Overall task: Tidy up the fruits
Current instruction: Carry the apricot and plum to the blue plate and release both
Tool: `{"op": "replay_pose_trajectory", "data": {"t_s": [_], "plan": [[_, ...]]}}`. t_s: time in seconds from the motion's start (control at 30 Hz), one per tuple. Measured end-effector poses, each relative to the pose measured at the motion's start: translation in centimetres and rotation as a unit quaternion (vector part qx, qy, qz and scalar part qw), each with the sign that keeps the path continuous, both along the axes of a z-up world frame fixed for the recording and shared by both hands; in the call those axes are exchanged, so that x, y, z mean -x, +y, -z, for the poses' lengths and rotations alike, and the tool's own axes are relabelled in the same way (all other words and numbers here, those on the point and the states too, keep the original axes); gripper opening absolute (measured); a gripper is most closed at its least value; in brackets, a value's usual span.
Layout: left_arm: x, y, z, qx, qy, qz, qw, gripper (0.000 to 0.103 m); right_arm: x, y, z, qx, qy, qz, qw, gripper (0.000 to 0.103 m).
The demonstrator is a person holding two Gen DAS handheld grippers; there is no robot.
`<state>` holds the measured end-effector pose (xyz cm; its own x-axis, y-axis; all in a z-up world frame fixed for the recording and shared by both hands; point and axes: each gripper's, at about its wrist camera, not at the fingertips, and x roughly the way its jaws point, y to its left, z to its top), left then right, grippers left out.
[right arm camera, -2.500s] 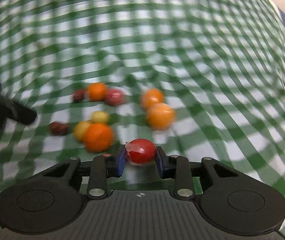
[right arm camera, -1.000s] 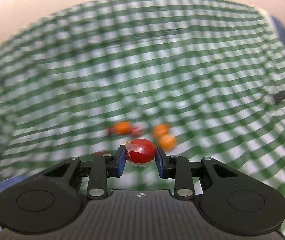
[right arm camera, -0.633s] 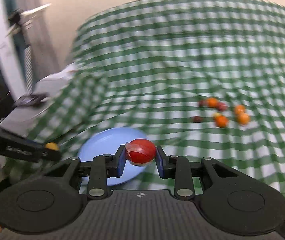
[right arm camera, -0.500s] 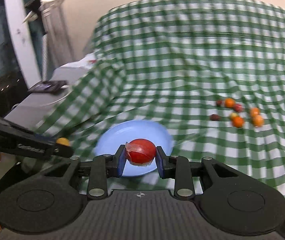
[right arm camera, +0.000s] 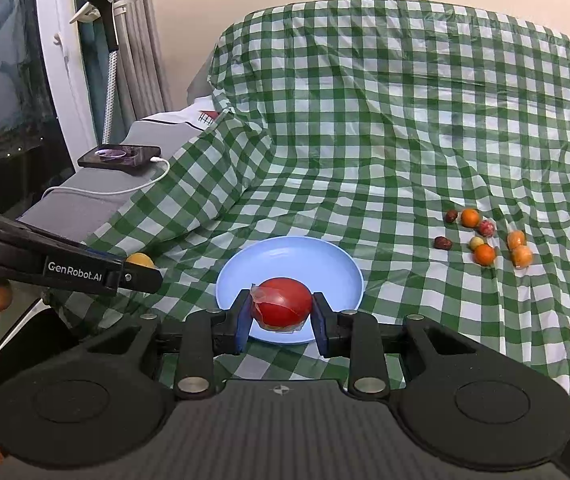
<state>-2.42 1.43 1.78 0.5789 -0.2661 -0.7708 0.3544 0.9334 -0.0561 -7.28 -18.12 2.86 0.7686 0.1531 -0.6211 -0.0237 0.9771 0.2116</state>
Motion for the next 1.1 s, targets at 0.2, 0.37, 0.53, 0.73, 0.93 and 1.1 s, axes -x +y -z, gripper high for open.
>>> {"op": "replay_pose_trajectory", "data": {"t_s": [0.2, 0.37, 0.53, 0.73, 0.93, 1.1], "plan": [[-0.3, 0.6, 0.1, 0.005, 0.002, -0.009, 0.9999, 0.028, 0.1, 0.3, 0.1, 0.005, 0.001, -0.005, 1.000, 0.033], [-0.4, 0.7, 0.1, 0.005, 0.002, -0.013, 0.9999, 0.028, -0.3, 0.2, 0.2, 0.005, 0.006, 0.000, 1.000, 0.033], [-1.0, 0.8, 0.2, 0.005, 0.006, -0.018, 0.9998, 0.028, -0.8, 0.1, 0.4, 0.004, 0.012, 0.000, 1.000, 0.033], [-2.1, 0.6, 0.5, -0.006, 0.016, -0.028, 0.9995, 0.028, -1.6, 0.0, 0.8, 0.006, 0.018, 0.000, 1.000, 0.033], [-3.5, -0.1, 0.5, -0.022, 0.019, -0.033, 0.9990, 0.028, -2.9, -0.2, 1.2, 0.007, 0.019, 0.003, 1.000, 0.033], [-5.2, -0.5, 0.8, -0.031, 0.030, -0.037, 0.9984, 0.028, -4.6, -0.4, 2.0, 0.007, 0.024, 0.005, 1.000, 0.033]]}}
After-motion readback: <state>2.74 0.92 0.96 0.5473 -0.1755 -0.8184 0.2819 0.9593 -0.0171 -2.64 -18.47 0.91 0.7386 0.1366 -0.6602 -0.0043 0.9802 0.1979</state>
